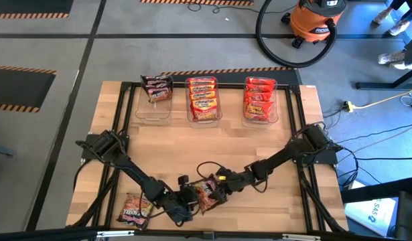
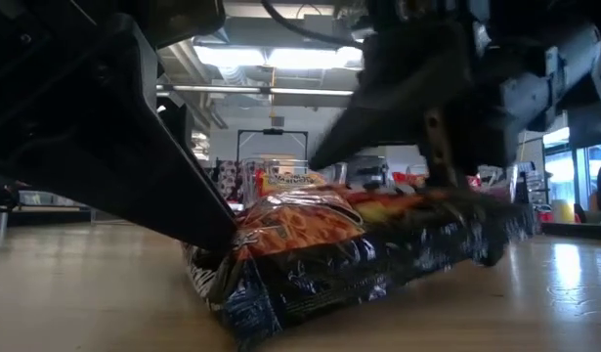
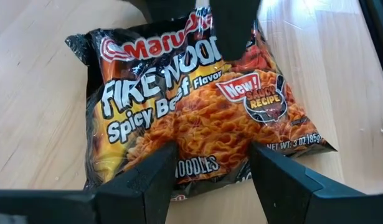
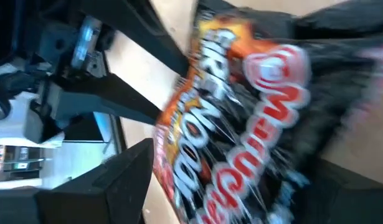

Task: Sort Maruchan noodles
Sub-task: Put the right black noodle pack into the left transparent bin

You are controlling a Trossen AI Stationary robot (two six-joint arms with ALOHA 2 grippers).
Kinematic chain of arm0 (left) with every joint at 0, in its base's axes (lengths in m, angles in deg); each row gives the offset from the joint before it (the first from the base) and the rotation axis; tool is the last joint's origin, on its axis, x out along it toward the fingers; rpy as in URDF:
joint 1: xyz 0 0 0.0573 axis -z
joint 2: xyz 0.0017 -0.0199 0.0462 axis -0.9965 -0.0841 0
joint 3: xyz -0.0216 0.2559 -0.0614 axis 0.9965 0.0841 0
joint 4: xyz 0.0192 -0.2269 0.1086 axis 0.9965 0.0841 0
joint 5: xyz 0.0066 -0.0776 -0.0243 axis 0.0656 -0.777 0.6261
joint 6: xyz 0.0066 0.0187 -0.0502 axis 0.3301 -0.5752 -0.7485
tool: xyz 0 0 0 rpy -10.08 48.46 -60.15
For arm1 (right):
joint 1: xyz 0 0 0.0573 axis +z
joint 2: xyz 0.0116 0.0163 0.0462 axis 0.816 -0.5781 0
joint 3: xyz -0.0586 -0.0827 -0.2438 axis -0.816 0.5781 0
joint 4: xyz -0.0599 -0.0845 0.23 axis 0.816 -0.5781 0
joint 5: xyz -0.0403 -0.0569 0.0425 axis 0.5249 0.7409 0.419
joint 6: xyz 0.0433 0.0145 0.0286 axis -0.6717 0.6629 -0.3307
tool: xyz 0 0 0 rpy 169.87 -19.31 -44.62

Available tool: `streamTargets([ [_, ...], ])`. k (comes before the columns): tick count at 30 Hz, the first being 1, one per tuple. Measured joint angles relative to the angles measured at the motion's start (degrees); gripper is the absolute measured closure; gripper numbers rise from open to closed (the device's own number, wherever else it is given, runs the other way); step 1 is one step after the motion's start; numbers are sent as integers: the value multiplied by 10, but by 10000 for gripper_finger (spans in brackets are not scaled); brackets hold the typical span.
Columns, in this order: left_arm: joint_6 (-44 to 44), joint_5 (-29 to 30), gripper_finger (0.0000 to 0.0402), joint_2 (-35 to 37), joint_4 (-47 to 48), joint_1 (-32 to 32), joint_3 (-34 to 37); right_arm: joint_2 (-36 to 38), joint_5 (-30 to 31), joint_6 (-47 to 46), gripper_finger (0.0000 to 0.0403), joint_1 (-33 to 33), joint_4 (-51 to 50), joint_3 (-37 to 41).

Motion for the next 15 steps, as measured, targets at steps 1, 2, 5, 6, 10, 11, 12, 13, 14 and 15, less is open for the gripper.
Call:
streamTargets([
  [1,0,0,205,0,0,0,0,-8,0,1,111,0,2,-9],
  [2,1,0,205,0,0,0,0,-14,-1,2,111,0,6,-18],
  [5,1,0,205,0,-2,0,0,-32,-1,19,111,0,6,-42],
  [6,1,1,205,0,-3,0,0,-37,2,26,111,0,6,-50],
  [10,1,3,205,0,-5,0,0,-46,19,60,111,0,-4,-71],
  [11,1,4,205,0,-5,0,0,-47,21,66,111,0,-6,-74],
  [12,1,4,205,0,-5,0,0,-48,22,72,112,0,-6,-76],
  [13,1,4,205,0,-5,0,0,-48,22,76,115,0,-6,-77],
  [14,4,4,205,0,-6,0,0,-48,22,81,120,0,-6,-77],
  [15,5,4,205,0,-6,0,0,-48,23,87,127,0,-7,-77],
])
